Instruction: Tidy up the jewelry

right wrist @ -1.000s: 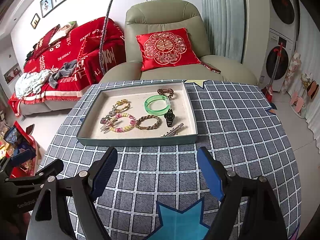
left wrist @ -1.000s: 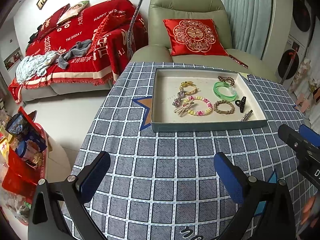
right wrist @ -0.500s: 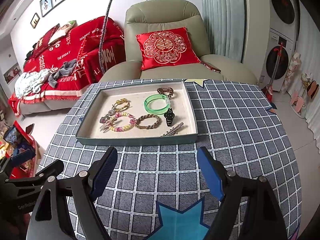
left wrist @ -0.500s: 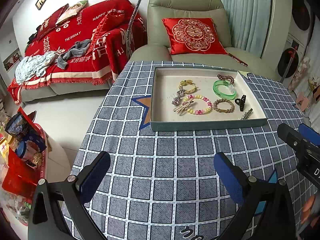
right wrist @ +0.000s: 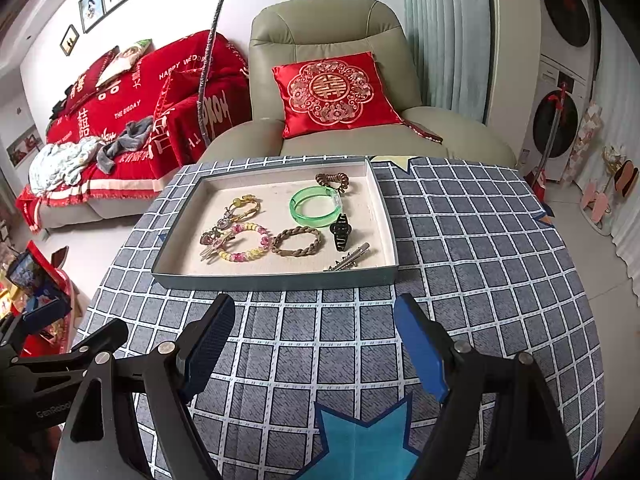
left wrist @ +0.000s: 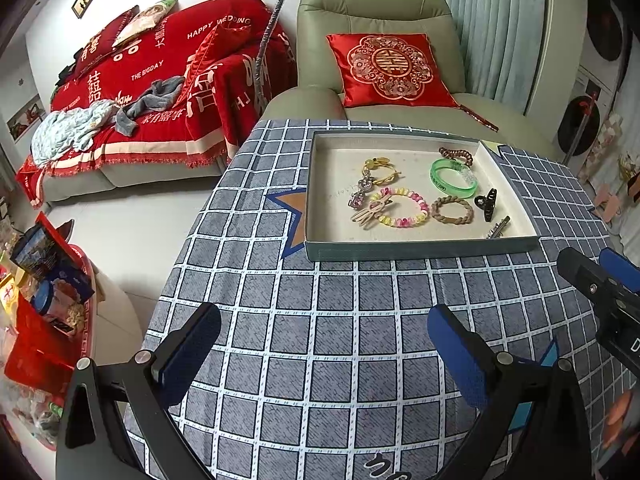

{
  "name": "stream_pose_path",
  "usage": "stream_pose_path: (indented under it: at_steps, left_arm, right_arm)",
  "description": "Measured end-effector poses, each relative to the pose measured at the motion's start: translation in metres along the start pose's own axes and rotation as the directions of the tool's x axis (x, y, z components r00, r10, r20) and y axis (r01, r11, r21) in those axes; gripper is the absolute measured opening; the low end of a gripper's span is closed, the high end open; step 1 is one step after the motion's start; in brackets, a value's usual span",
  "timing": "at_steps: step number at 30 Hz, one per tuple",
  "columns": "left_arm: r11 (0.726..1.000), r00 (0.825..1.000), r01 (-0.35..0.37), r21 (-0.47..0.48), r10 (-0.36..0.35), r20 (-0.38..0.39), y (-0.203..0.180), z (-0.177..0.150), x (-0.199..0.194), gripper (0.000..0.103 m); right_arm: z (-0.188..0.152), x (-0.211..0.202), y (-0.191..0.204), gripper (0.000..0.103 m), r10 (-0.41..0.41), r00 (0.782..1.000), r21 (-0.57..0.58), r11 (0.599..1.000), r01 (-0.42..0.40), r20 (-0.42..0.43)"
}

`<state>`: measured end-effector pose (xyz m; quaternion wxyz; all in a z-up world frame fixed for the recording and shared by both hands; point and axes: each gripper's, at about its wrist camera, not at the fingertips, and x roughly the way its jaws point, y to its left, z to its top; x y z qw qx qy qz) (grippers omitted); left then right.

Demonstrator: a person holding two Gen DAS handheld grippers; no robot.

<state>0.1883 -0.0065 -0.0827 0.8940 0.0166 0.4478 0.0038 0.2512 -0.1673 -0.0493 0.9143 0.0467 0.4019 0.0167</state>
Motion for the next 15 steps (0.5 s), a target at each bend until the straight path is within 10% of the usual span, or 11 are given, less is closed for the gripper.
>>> stream_pose_path:
  at_steps: [15]
  left_arm:
    - [1.000, 1.000, 0.026, 0.004, -0.026, -0.007, 0.0019, 0.0017, 0.0025, 0.103]
  right_arm:
    - [-0.0029, 0.0038, 0.0064, 0.084, -0.004, 1.000, 0.002, 1.000, 0.005, -0.012]
